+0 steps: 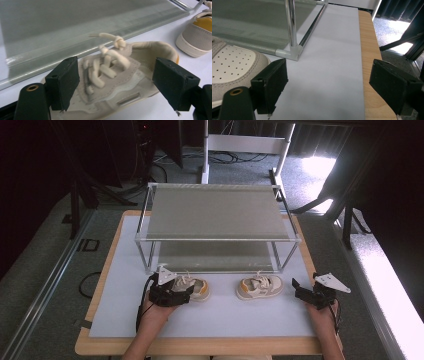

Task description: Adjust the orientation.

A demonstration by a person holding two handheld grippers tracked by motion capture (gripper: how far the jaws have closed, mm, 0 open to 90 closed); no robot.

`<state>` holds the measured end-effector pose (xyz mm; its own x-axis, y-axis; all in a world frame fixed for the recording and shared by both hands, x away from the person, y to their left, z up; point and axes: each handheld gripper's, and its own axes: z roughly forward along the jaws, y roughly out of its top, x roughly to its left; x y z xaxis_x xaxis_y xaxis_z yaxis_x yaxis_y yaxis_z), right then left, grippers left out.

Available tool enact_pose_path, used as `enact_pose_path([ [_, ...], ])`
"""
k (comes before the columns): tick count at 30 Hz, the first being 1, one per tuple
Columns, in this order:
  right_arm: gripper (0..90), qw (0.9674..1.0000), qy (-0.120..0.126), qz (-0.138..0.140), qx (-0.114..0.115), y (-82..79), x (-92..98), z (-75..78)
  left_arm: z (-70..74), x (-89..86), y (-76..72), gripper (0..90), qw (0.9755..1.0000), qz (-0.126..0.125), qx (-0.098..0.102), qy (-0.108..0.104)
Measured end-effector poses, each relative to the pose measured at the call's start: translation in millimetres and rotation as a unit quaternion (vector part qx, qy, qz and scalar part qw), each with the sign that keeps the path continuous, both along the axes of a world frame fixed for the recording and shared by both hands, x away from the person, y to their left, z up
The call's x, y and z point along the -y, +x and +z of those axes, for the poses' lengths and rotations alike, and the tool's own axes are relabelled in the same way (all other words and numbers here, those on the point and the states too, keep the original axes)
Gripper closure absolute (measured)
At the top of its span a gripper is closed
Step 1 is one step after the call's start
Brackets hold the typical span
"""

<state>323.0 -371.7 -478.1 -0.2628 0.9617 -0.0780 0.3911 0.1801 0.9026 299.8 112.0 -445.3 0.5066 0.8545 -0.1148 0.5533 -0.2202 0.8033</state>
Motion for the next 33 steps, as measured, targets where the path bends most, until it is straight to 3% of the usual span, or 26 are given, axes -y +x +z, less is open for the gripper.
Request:
enact_pose_path([
  [8,14.7,1.0,-0.002,-0.001,-0.001,-0.1,-0.4,0.0,0.4,9.4,2.3,29.5,0.9992,0.028,0.006,0.027],
  [18,14.8,1.0,-0.005,-0.002,-0.002,0.2,-1.2,-0.1,-2.8,14.8,6.7,31.3,0.9983,0.036,0.0,0.045],
  [25,14.8,1.0,-0.005,-0.003,-0.001,0.0,-1.1,-0.1,-3.8,17.1,1.7,43.0,0.9974,0.031,0.02,0.061],
  [26,14.8,1.0,-0.004,-0.003,-0.001,0.0,-1.0,-0.1,-3.4,17.4,-0.1,47.0,0.997,0.03,0.031,0.064],
  [28,14.8,1.0,-0.003,-0.003,-0.001,0.1,-0.9,-0.1,-1.8,20.0,-3.5,60.8,0.996,0.02,0.041,0.078],
  [29,14.8,1.0,-0.003,-0.003,-0.001,0.1,-0.9,0.0,-1.5,21.5,-4.9,63.0,0.9945,0.015,0.047,0.092],
  [32,14.8,1.0,-0.003,-0.004,-0.001,0.0,-0.9,-0.1,1.0,18.4,-4.8,65.0,0.9935,-0.003,0.053,0.101],
  [33,14.8,1.0,-0.004,-0.003,0.0,-0.1,-0.8,0.0,2.5,17.3,-6.5,66.6,0.9916,-0.01,0.067,0.11],
])
